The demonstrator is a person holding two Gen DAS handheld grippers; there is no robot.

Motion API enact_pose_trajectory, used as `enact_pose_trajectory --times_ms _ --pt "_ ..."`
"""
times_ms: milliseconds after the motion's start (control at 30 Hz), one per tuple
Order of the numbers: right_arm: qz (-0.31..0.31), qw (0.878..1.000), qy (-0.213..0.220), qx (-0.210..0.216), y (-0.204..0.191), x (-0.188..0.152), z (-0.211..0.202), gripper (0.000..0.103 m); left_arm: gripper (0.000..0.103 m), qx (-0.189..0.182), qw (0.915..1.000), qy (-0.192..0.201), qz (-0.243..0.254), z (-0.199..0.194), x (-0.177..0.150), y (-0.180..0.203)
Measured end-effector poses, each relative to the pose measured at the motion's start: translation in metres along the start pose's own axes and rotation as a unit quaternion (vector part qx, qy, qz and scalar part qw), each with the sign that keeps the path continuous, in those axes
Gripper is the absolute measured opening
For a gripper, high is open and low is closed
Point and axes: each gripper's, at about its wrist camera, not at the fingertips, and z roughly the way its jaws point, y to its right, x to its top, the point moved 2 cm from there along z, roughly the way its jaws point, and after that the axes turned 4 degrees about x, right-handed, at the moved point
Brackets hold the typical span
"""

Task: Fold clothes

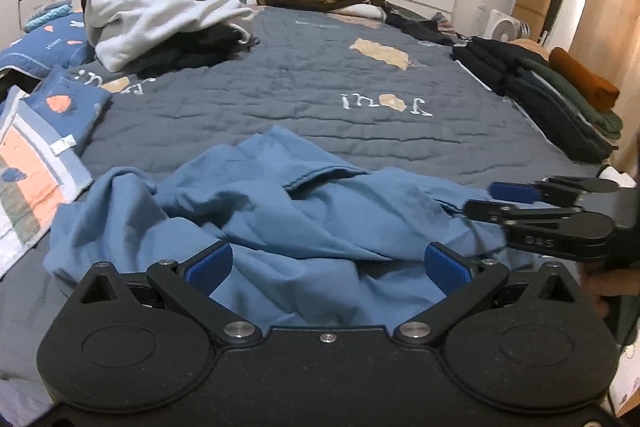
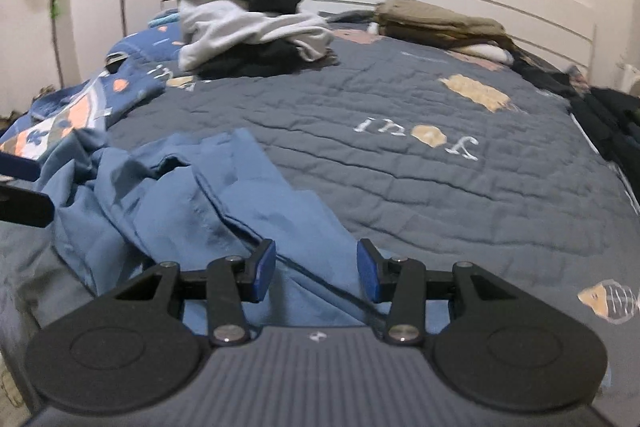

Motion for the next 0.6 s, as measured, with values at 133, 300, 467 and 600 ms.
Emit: enact_pose_trajectory --times_ms 133,300,467,600 --pt "-0.028 1.000 -0.009 0.007 -0.011 0.001 0.013 0.044 0.103 -0.009 0.9999 0.000 -0.009 -0.003 0.000 0.002" --pt "-0.048 0.999 -0.010 0.007 -0.019 0.004 0.027 0.044 0.103 -0.014 0.9997 -0.001 -0.019 -0.006 0.000 0.002" --pt "-0.016 1.000 0.016 0.012 -0.012 0.009 0.028 0.035 0.103 -0.017 0.9996 -0.005 -0.022 -0.006 -0.002 0.003" --pt "0.023 0.999 0.041 0.013 -0.002 0.016 0.026 0.005 0.103 -0.019 0.9995 -0.007 -0.024 -0.006 -0.003 0.003"
